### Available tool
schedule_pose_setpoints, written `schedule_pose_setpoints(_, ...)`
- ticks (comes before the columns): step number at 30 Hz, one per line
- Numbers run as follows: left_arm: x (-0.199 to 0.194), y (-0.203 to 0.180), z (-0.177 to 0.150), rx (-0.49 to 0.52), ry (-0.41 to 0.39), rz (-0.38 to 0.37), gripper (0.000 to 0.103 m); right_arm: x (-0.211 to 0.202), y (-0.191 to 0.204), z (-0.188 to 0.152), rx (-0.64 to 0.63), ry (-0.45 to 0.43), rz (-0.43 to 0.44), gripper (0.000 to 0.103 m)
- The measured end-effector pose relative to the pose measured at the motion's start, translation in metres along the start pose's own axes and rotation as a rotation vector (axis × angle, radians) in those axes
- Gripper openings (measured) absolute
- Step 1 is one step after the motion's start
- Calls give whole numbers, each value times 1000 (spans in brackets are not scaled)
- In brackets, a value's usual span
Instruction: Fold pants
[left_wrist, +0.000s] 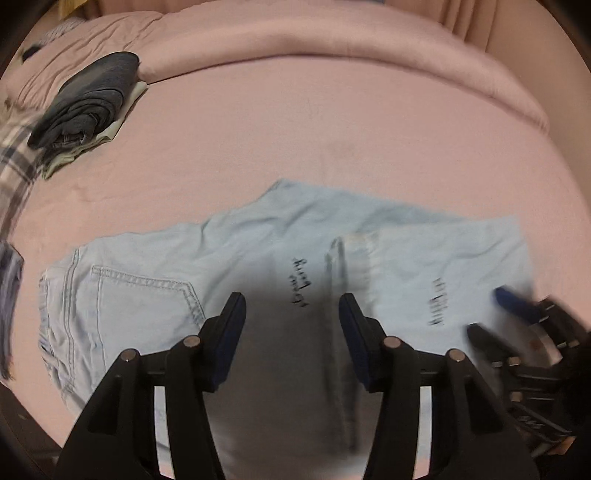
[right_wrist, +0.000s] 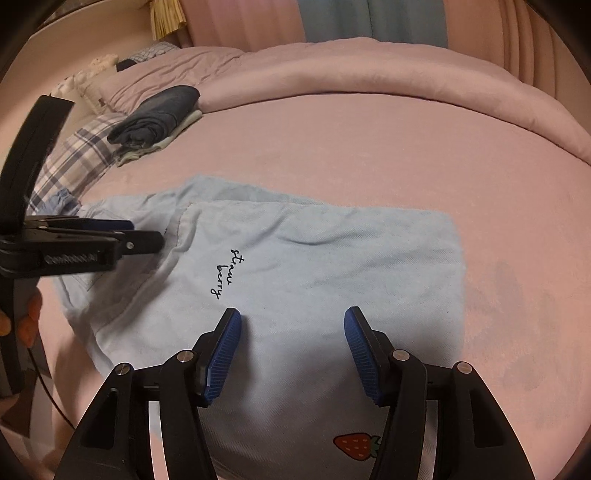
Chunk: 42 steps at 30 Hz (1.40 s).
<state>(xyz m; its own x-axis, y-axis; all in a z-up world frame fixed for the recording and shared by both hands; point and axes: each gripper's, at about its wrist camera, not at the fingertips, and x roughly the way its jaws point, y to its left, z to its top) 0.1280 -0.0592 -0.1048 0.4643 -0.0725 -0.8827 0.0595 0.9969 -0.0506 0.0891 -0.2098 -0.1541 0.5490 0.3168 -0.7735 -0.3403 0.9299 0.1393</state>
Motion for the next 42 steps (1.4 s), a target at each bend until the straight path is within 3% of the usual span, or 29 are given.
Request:
schedule_pose_setpoints(4,-30,-25,8,21,-90,-181,51,-18,-14,-1,94,-57,26,59)
schedule_pose_setpoints(9,-21,-59,14,-4,-37,-441,51,-59,-34,-4,149,-151,-30,59)
schedule_pose_setpoints(11,-12,-67,10,-12,-7,-487,51,-69,-36,-9,148,-159,-48,59)
schedule_pose_setpoints(15,12,-75,4,10,42,-482,51,-74,-31,-25,119,-138,-92,59)
schedule_pose_setpoints(20,50,-60,-8,-25,134,-376,48,-44,-16,-48,44,-32,-119,59)
schedule_pose_setpoints(23,53,-39,-8,-77,120,-420,45,-38,-8,-53,-11,-40,-168,59)
schedule_pose_setpoints(27,45,-26,-11,-44,112,-400,45,-47,-18,-40,44,-21,-119,59)
schedule_pose_setpoints(33,32,-17,-41,-5,131,-410,45,-51,-32,5,88,-126,-146,59)
schedule_pose_setpoints(38,30,-19,-46,9,124,-403,45,-3,-46,35,115,-27,-175,59)
schedule_pose_setpoints(41,28,-22,-43,26,127,-397,45,22,-49,34,113,56,-214,61)
schedule_pose_setpoints(42,28,-22,-44,28,127,-399,45,22,-48,33,107,43,-216,61)
